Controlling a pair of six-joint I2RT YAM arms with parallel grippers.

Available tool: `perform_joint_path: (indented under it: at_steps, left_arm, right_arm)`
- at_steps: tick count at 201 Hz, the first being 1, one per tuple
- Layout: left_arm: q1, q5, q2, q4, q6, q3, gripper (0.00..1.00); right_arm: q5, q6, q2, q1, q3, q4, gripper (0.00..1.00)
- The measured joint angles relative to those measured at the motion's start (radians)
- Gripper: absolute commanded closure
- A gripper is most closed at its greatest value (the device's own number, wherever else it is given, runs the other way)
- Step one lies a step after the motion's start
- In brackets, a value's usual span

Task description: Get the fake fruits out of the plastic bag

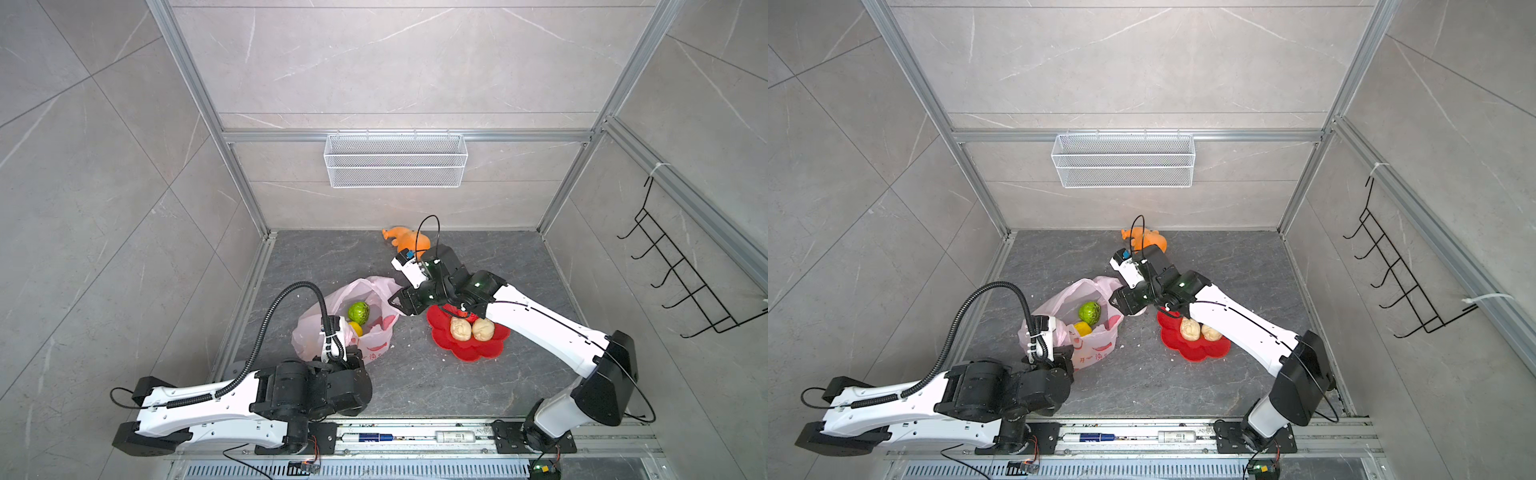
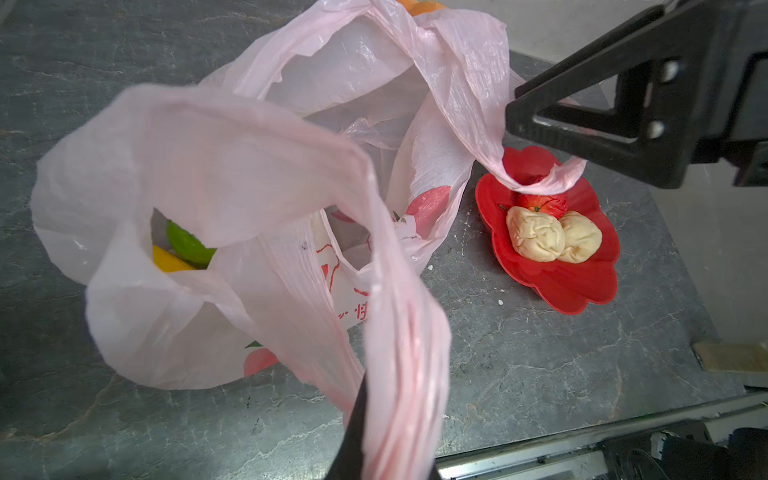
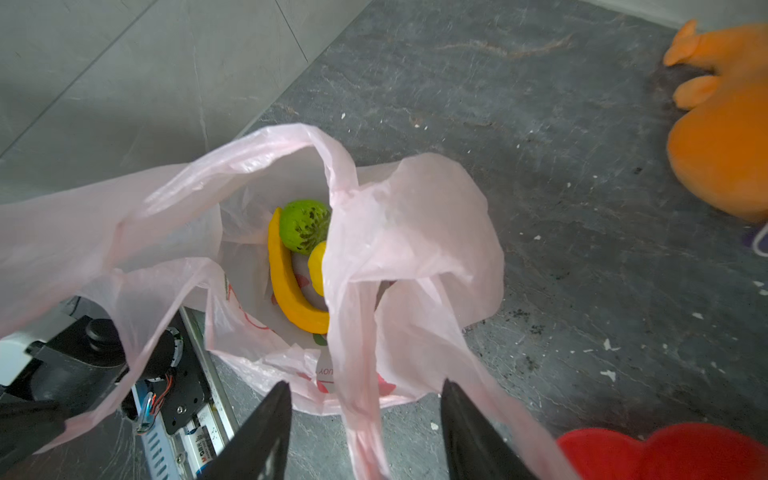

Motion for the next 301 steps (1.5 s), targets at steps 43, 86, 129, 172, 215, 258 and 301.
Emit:
perform_joint_path:
  at_steps: [43, 86, 129, 172, 215, 258, 301]
  left_arm:
    - [-0.002, 0.027, -0.013, 0.002, 0.002, 0.0, 1.0]
    - [-0.002, 0.03, -0.043, 0.005, 0.019, 0.0, 1.0]
    - [-0.002, 0.055, -0.05, 0.006, 0.022, 0.0, 1.0]
    - [-0.002, 0.06, -0.05, 0.001, 0.022, 0.014, 1.0]
    - [-0.002, 0.059, -0.063, -0.075, -0.016, 0.057, 1.0]
    - [-0.002, 0.051, -0.117, -0.168, -0.094, 0.05, 1.0]
    - [-0.002, 0.051, -0.107, -0.24, -0.172, 0.039, 1.0]
  right_arm:
    - [0.064, 0.0, -0.143, 0.0, 0.008, -0.117, 0.49]
    - [0.084, 0.041, -0.229, 0.059, 0.039, -0.17, 0.67]
    - [0.042, 0.138, -0.027, 0.148, 0.06, -0.059, 0.71]
    - [0.008, 0.206, 0.232, 0.162, 0.1, 0.022, 0.73]
    - [-0.023, 0.239, 0.352, 0.179, 0.107, 0.072, 0.75]
    - [-0.047, 0.292, 0.348, 0.237, -0.023, 0.139, 0.76]
    - [-0.052, 0.372, 0.315, 0.324, -0.13, 0.177, 0.76]
